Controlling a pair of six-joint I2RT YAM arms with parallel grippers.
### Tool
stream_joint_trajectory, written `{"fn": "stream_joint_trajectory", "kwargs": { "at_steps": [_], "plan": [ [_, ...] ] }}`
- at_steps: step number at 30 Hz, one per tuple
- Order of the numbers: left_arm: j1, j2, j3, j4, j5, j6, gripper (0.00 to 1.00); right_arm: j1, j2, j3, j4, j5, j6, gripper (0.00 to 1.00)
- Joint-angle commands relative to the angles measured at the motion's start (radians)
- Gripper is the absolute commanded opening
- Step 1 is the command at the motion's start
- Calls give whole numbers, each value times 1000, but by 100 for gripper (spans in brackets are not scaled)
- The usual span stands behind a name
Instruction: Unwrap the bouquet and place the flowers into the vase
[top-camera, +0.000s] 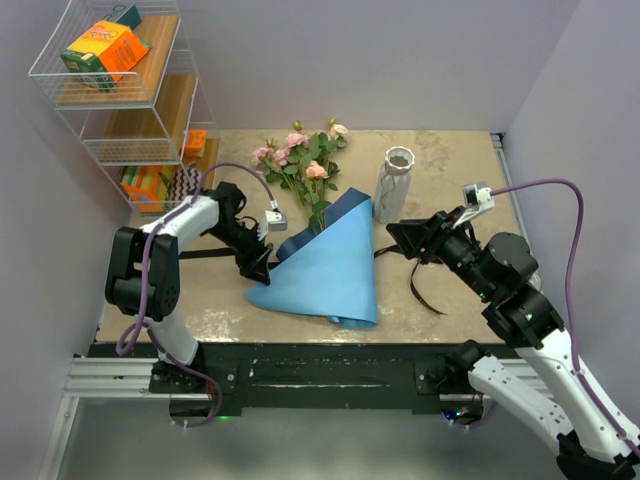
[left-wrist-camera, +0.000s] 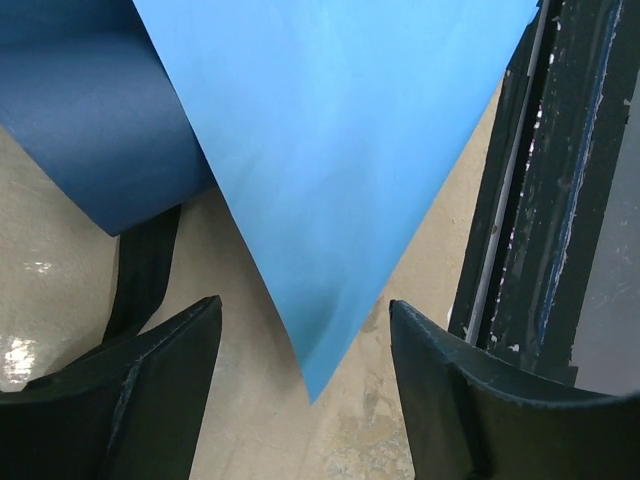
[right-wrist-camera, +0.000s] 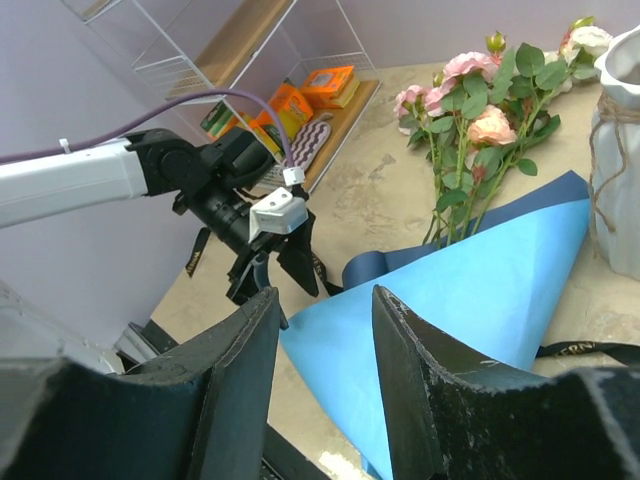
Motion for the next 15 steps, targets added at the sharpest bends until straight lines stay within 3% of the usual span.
{"fn": "stream_joint_trajectory", "kwargs": {
  "at_steps": [1,7,9,15],
  "plan": [
    [4,24,-15,-21,49,34,73,-4,0,50,21,-10,7,46],
    [4,44,-29,-22,63,54,68,-4,5,45,37,-17,16,45],
    [3,45,-26,-26,71,61,61,-4,3,42,41,-22,18,45],
    [-5,24,-6,-59,97,70,15,-4,2,30,53,-22,27,44]
  ]
}}
